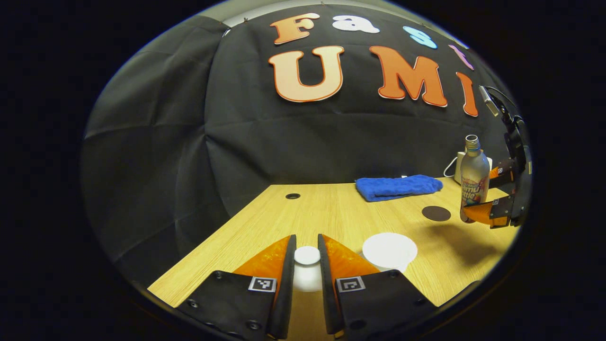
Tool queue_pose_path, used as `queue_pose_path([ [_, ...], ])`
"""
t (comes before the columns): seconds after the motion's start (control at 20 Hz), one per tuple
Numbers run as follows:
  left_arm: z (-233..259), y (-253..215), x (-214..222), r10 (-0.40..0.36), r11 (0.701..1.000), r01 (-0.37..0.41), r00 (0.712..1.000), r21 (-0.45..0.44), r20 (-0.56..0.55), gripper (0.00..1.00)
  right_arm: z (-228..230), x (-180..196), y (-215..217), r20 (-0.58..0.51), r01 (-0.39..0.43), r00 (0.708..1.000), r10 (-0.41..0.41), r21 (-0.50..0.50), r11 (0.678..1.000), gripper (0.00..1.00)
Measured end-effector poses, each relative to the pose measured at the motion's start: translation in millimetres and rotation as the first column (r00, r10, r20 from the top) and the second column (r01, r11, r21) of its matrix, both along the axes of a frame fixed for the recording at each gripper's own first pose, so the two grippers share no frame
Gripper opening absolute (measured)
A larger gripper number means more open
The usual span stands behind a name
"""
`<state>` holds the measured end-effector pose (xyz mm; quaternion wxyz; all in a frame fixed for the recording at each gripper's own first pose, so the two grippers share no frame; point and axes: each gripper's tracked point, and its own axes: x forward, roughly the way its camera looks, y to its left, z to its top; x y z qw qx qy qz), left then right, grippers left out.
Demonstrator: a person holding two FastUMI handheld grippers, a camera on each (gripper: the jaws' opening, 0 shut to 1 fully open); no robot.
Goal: Open the teacup lid with one hand, grasp the water bottle and pour water into the teacup with the other hand; after pouring, place the water bottle on the coaster and then close the teacup lid.
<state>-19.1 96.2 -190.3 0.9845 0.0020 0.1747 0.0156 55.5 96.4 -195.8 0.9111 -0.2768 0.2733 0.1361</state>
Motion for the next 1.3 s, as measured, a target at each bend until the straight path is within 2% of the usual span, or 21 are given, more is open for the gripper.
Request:
queue_pose_path([
  [0.2, -5.4, 22.1, -7.4, 0.040, 0.999, -0.040, 0.999, 0.016, -0.012, 0.32, 9.1, 12.6, 9.2, 0.029, -0.072, 0.997, 0.076, -0.112, 0.991, 0.78],
  [0.4, -2.9, 34.2, -12.2, 0.058, 0.998, -0.058, 0.998, 0.014, -0.005, 0.32, 16.7, 24.2, 15.2, 0.063, -0.119, 0.989, 0.136, -0.221, 0.968, 0.78],
  [0.45, -3.3, 34.6, -12.0, 0.064, 0.998, -0.064, 0.998, 0.012, -0.006, 0.27, 17.3, 24.4, 15.2, 0.072, -0.122, 0.987, 0.144, -0.247, 0.961, 0.78],
  [0.5, -5.5, 33.7, -12.0, 0.065, 0.998, -0.065, 0.998, 0.010, -0.011, 0.32, 15.3, 23.5, 14.5, 0.071, -0.126, 0.986, 0.150, -0.268, 0.955, 0.78],
  [0.55, -6.9, 34.2, -12.8, 0.066, 0.998, -0.066, 0.998, 0.009, -0.017, 0.32, 13.8, 22.6, 14.5, 0.060, -0.135, 0.986, 0.158, -0.285, 0.949, 0.78],
  [0.7, -9.7, 35.4, -12.5, 0.062, 0.998, -0.062, 0.998, 0.009, -0.022, 0.32, 13.2, 23.5, 14.8, 0.053, -0.159, 0.980, 0.190, -0.357, 0.920, 0.78],
  [0.75, -10.5, 35.4, -12.0, 0.064, 0.998, -0.064, 0.998, 0.006, -0.022, 0.28, 14.4, 24.3, 14.9, 0.057, -0.162, 0.979, 0.197, -0.379, 0.911, 0.78],
  [0.8, -13.5, 35.5, -12.9, 0.066, 0.998, -0.066, 0.997, 0.004, -0.028, 0.32, 15.6, 23.4, 15.6, 0.058, -0.170, 0.976, 0.209, -0.397, 0.902, 0.78],
  [0.95, -16.6, 35.9, -14.6, 0.064, 0.998, -0.064, 0.997, -0.004, -0.037, 0.32, 18.3, 21.7, 17.0, 0.056, -0.207, 0.965, 0.257, -0.442, 0.873, 0.78],
  [1.0, -18.6, 36.4, -15.1, 0.064, 0.998, -0.065, 0.997, -0.004, -0.036, 0.33, 18.3, 22.1, 16.0, 0.056, -0.215, 0.961, 0.269, -0.457, 0.863, 0.82],
  [1.05, -18.4, 37.4, -15.7, 0.066, 0.998, -0.066, 0.997, -0.003, -0.035, 0.33, 18.9, 22.2, 15.3, 0.057, -0.220, 0.959, 0.279, -0.473, 0.853, 0.78],
  [1.3, -21.0, 47.7, -20.4, 0.077, 0.997, -0.076, 0.996, 0.003, -0.034, 0.32, 25.3, 20.9, 21.2, 0.079, -0.244, 0.935, 0.345, -0.561, 0.791, 0.78],
])
